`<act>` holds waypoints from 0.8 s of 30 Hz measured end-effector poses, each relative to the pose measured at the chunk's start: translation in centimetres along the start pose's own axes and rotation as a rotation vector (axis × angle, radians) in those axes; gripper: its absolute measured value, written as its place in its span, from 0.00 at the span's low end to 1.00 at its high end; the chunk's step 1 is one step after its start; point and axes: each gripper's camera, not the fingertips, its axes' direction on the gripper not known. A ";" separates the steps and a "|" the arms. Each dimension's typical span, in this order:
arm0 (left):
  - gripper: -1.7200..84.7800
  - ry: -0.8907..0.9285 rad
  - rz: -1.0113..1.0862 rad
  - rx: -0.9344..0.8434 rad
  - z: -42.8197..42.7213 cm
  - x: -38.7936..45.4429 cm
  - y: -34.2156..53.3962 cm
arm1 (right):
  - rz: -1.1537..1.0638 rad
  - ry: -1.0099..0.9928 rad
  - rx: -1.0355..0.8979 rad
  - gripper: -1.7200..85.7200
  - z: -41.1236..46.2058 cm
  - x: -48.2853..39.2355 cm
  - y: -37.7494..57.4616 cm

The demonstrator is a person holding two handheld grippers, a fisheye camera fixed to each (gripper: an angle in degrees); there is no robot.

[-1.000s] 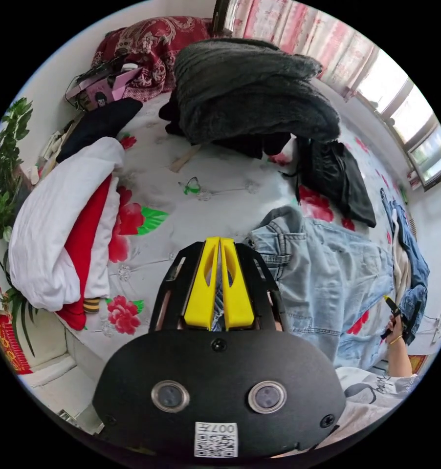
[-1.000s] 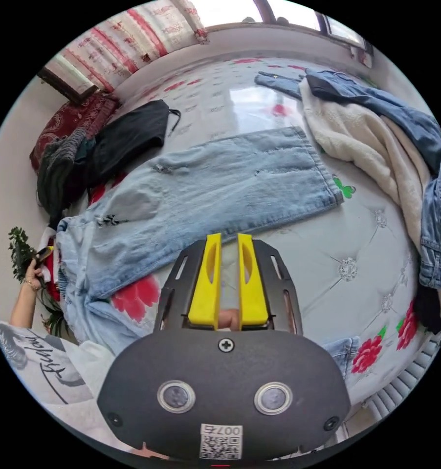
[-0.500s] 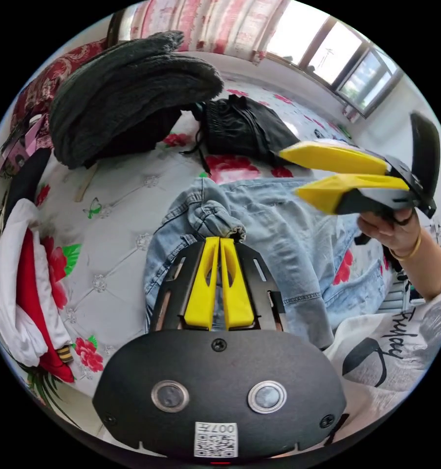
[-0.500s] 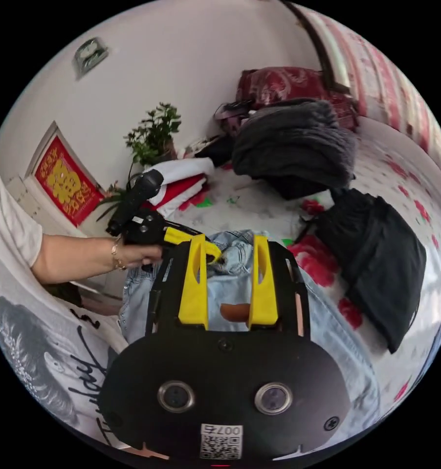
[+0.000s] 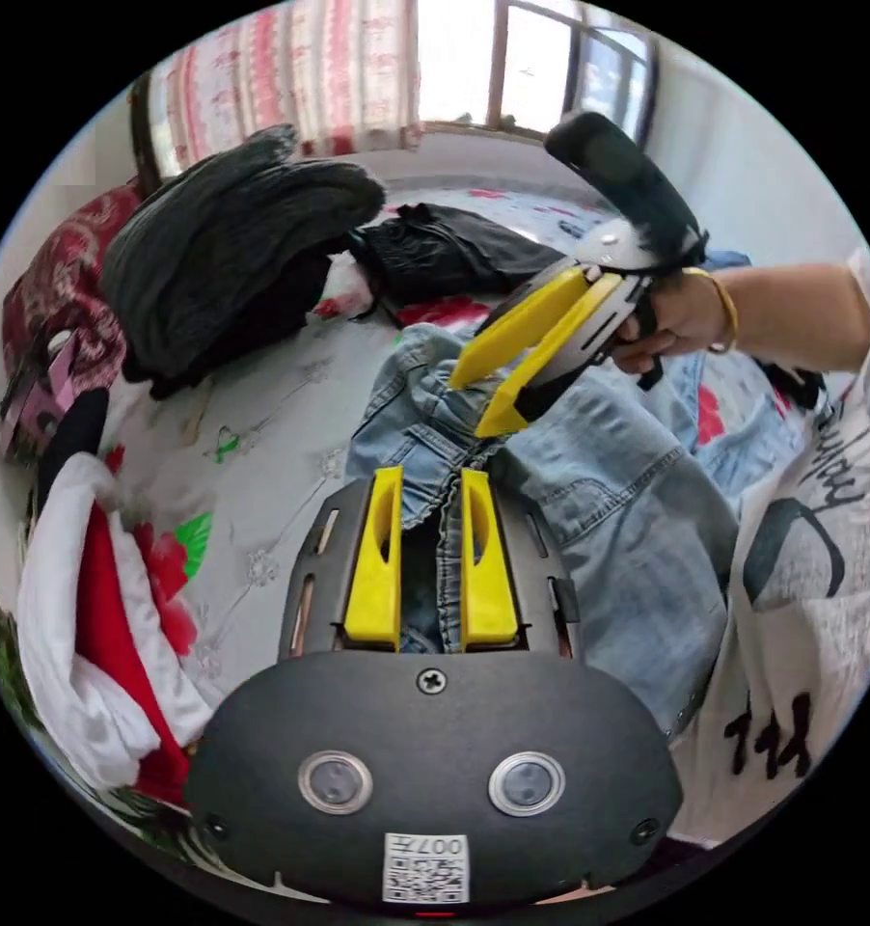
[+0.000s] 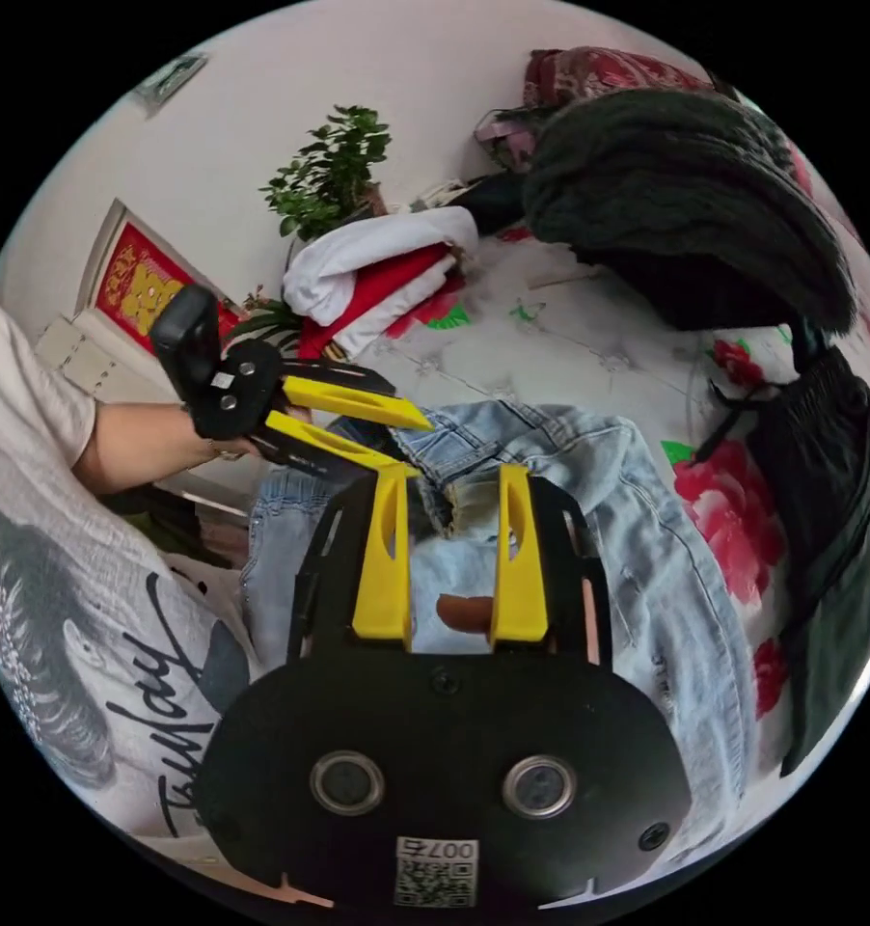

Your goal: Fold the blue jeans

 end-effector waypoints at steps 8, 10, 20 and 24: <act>0.15 -0.060 0.051 -0.067 2.0 -2.9 -2.1 | -0.008 0.222 -0.102 0.07 3.5 -2.3 -0.8; 0.14 -0.056 0.042 -0.100 2.3 -3.8 -1.9 | -0.023 0.215 -0.119 0.07 3.6 -2.8 -1.3; 0.09 -0.288 0.178 -0.110 2.6 -2.2 -5.1 | 0.028 0.255 -0.072 0.04 1.4 -1.7 -2.3; 0.07 -0.238 0.138 -0.052 2.2 -3.2 -8.0 | 0.106 0.194 0.163 0.03 -4.4 -0.5 -3.5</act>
